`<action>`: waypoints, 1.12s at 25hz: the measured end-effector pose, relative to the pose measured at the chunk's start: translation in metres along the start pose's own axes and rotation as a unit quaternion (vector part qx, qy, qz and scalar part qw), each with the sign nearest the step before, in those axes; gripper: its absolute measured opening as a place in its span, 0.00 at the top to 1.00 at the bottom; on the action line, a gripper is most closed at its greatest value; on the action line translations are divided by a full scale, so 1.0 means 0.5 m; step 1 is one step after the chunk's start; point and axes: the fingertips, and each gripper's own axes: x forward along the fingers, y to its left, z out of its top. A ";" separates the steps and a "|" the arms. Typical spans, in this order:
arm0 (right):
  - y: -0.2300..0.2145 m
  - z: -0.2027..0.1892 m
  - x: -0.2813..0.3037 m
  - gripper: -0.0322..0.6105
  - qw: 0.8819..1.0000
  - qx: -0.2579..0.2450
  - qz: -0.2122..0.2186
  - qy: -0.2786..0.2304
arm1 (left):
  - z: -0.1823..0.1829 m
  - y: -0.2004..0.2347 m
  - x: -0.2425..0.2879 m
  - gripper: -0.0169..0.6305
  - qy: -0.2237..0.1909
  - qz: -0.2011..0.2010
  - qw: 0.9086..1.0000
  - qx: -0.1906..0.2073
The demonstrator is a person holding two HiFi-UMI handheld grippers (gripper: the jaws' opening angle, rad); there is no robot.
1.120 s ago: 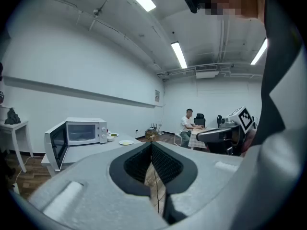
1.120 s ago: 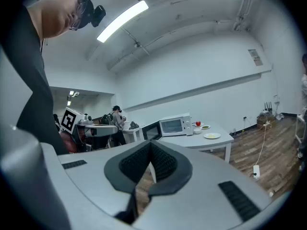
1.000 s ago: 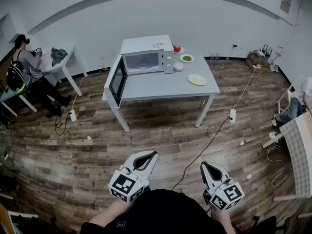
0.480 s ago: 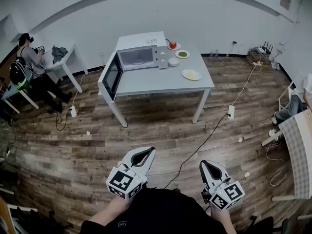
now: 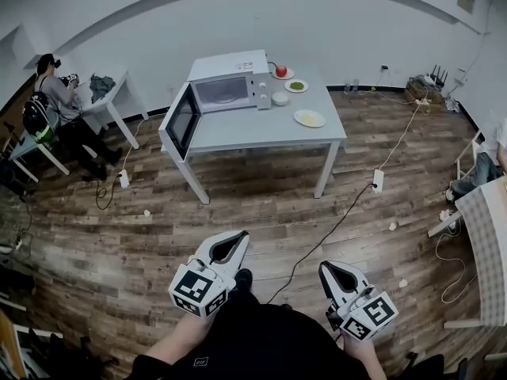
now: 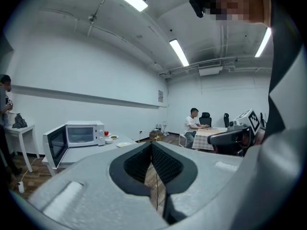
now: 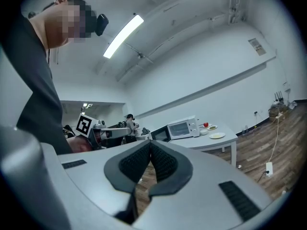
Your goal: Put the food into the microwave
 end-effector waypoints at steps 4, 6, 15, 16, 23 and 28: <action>-0.009 -0.001 0.006 0.93 1.000 0.008 0.001 -0.004 | 0.005 0.004 0.018 0.96 -0.001 -0.006 1.000 0.003; -0.017 0.000 0.015 0.93 1.000 0.010 -0.004 -0.002 | 0.004 0.010 0.030 0.96 0.001 -0.013 1.000 0.002; -0.120 0.020 0.064 0.93 0.999 0.022 -0.049 -0.007 | 0.019 0.065 0.154 0.96 -0.009 -0.049 0.999 0.006; -0.135 0.025 0.075 0.93 0.998 0.019 -0.053 -0.006 | 0.022 0.077 0.172 0.96 -0.012 -0.050 0.999 0.006; -0.235 0.063 0.192 0.93 0.998 0.005 -0.069 0.001 | 0.035 0.182 0.290 0.96 -0.014 -0.064 0.998 -0.003; -0.296 0.079 0.293 0.93 0.997 0.016 -0.069 0.008 | 0.048 0.267 0.363 0.96 -0.013 -0.072 0.997 -0.002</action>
